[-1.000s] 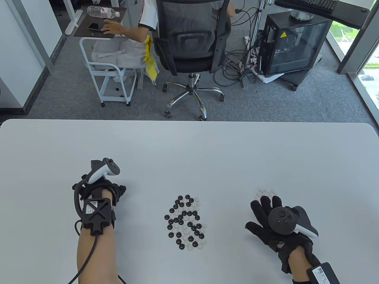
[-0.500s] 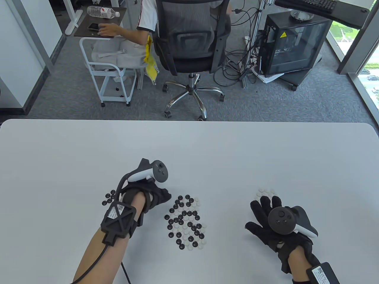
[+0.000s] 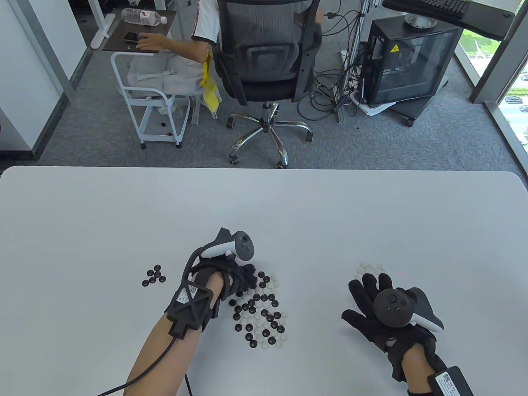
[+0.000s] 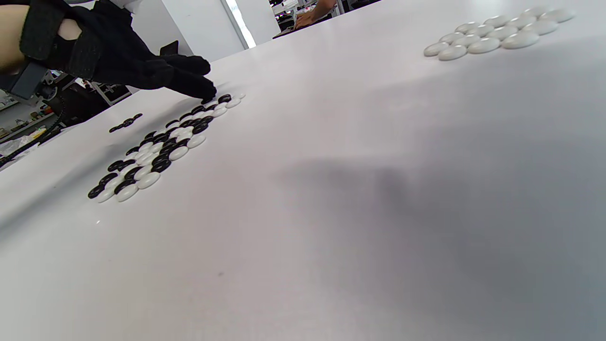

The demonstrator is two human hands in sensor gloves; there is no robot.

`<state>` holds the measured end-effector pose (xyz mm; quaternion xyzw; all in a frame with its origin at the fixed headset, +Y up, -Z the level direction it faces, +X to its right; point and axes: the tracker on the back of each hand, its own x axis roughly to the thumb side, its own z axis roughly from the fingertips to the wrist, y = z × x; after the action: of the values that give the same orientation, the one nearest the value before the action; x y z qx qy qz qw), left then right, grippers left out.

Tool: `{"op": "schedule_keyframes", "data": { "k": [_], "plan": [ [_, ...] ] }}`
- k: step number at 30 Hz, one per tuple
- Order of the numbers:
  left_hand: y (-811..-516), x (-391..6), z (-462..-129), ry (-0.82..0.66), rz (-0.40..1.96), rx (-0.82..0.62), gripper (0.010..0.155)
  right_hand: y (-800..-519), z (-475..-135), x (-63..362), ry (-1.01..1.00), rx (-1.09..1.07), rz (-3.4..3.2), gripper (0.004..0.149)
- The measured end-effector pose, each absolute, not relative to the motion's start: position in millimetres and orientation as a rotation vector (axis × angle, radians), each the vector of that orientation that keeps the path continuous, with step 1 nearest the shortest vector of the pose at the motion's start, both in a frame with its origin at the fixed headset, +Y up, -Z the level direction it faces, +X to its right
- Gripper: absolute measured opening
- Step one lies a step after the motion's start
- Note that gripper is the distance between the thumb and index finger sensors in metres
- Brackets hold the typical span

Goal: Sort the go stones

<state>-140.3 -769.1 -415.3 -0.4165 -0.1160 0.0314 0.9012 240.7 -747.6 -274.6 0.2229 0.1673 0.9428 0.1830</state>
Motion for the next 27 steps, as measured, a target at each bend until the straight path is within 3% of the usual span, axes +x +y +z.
{"op": "schedule_keyframes", "data": {
  "k": [6, 11, 27],
  "plan": [
    [-766, -218, -423, 0.022, 0.149, -0.865, 0.068, -747, -274, 241, 0.463, 0.629, 2.660, 0.086],
    [-766, -258, -414, 0.127, 0.195, -0.867, 0.068, -748, -274, 240, 0.466, 0.640, 2.649, 0.086],
    [-759, -295, -402, 0.240, 0.141, -0.860, 0.072, -747, -275, 240, 0.382, 0.606, 2.701, 0.086]
  ]
}}
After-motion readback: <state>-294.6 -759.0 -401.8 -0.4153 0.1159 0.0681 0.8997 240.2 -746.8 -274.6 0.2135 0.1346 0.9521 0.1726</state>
